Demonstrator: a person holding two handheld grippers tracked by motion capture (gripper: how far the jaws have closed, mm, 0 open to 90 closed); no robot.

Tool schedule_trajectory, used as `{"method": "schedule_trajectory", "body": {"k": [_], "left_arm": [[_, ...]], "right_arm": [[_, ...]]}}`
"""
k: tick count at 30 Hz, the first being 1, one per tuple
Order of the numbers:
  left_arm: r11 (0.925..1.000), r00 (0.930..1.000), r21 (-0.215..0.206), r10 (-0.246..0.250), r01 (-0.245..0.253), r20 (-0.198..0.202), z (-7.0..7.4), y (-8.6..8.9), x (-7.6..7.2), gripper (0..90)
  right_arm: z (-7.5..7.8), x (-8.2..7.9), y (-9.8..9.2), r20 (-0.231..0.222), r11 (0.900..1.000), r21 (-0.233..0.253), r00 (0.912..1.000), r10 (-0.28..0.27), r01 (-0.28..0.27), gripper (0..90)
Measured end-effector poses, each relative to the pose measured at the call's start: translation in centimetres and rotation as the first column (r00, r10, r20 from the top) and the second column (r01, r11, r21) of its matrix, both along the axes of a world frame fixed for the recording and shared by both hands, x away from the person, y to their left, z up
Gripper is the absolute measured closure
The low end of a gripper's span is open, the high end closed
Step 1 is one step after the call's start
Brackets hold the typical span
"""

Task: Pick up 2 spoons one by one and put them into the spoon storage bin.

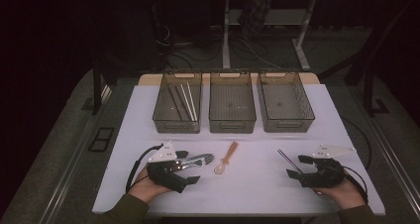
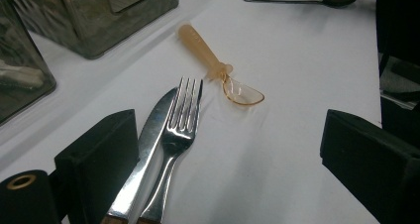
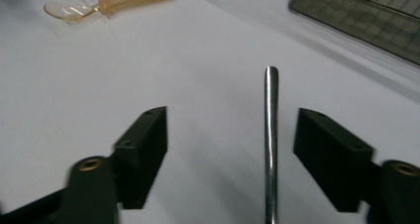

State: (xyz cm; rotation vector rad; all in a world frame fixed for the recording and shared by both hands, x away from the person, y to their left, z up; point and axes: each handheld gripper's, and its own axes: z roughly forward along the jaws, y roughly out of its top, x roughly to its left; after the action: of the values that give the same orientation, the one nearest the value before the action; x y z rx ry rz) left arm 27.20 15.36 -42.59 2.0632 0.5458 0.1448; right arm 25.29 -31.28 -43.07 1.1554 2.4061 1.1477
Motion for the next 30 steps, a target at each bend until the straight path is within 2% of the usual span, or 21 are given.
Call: {"method": "schedule_trajectory", "body": {"k": [1, 6, 8, 11, 16, 25, 30], "left_arm": [[1.0, 1.0, 0.001, 0.0, 0.0, 0.0, 0.0, 0.0, 0.0, 6.9], [1.0, 1.0, 0.001, 0.0, 0.0, 0.001, 0.0, 0.0, 0.0, 7.3], [1.0, 1.0, 0.0, 0.002, -0.002, 0.001, 0.0, 0.1, 0.0, 7.5], [1.0, 1.0, 0.002, -0.001, 0.001, 0.0, 0.0, 0.0, 0.0, 7.6], [1.0, 1.0, 0.002, 0.0, 0.0, 0.0, 0.0, 0.0, 0.0, 7.7], [1.0, 1.0, 0.002, 0.0, 0.0, 0.0, 0.0, 0.0, 0.0, 7.7], [1.0, 1.0, 0.001, 0.0, 0.0, 0.0, 0.0, 0.0, 0.0, 7.7]], "right_arm": [[0.1, 0.0, -0.1, -0.004, 1.0, -0.007, 1.0, 0.004, -0.004, 36.8], [0.2, -0.3, -0.2, -0.012, 0.998, -0.061, 0.9999, -0.001, 0.001, 51.8], [0.2, -0.5, -0.5, -0.022, 0.998, -0.065, 0.9997, -0.007, 0.006, 59.7], [0.2, -0.7, -1.1, -0.05, 0.998, -0.063, 0.9987, -0.006, 0.003, 71.2], [-0.2, -1.1, -1.7, -0.099, 0.995, -0.099, 0.9951, -0.006, -0.004, 87.4], [-0.6, -1.4, -2.3, -0.138, 0.988, -0.151, 0.9903, -0.008, -0.013, 89.3], [-0.7, -1.4, -2.0, -0.14, 0.982, -0.191, 0.9901, -0.012, -0.015, 89.4]]}}
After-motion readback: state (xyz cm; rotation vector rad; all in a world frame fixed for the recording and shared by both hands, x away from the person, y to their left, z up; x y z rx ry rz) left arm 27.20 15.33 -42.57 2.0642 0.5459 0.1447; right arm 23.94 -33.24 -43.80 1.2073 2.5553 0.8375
